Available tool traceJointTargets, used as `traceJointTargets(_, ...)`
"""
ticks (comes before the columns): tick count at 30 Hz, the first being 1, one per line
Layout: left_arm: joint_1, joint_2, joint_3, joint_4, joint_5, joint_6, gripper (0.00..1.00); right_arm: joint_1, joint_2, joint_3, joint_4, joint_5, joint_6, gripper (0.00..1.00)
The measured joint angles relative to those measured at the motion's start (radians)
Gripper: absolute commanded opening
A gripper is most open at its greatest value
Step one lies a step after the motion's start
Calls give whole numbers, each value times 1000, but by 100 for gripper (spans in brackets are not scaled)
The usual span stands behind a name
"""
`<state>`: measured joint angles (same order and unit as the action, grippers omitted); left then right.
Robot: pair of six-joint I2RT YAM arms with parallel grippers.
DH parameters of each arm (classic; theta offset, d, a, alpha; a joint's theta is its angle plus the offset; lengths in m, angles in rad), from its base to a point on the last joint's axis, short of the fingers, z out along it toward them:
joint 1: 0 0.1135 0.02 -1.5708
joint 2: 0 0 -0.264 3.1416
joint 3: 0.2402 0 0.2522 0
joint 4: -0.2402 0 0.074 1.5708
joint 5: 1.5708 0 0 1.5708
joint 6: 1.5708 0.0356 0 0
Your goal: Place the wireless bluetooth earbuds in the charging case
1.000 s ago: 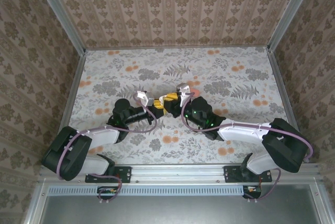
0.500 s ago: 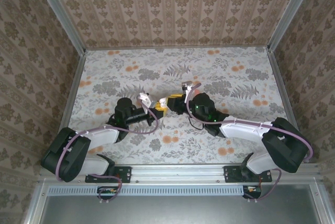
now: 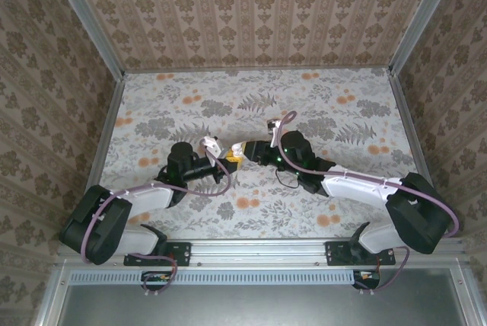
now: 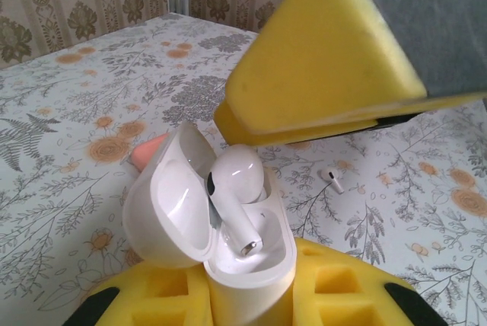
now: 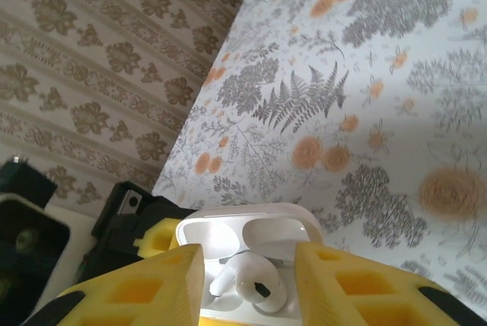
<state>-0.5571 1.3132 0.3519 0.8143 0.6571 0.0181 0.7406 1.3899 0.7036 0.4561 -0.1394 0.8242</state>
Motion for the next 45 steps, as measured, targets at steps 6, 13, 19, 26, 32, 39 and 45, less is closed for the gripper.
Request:
traceJointTargets(6, -4, 0, 0, -16, -8, 50, 8, -3, -70, 31, -143, -10, 148, 39)
traceJointTargets(13, -7, 0, 0, -17, -10, 88, 8, -3, -90, 94, -271, -31, 205, 38)
traceJointTargets(19, -14, 0, 0, -2, -6, 108, 8, -3, -86, 117, -331, -35, 209, 38)
traceJointTargets(26, -18, 0, 0, 0, -2, 114, 8, -3, -55, 129, -333, -49, 209, 36)
traceJointTargets(32, -19, -1, 0, 0, 1, 114, 7, -3, -36, 133, -333, -53, 208, 34)
traceJointTargets(39, -19, -23, 0, -8, -1, 114, 7, -3, -20, 135, -329, -57, 208, 33)
traceJointTargets(45, -19, -28, -1, -25, -11, 114, 7, -3, 4, 140, -314, -64, 208, 32)
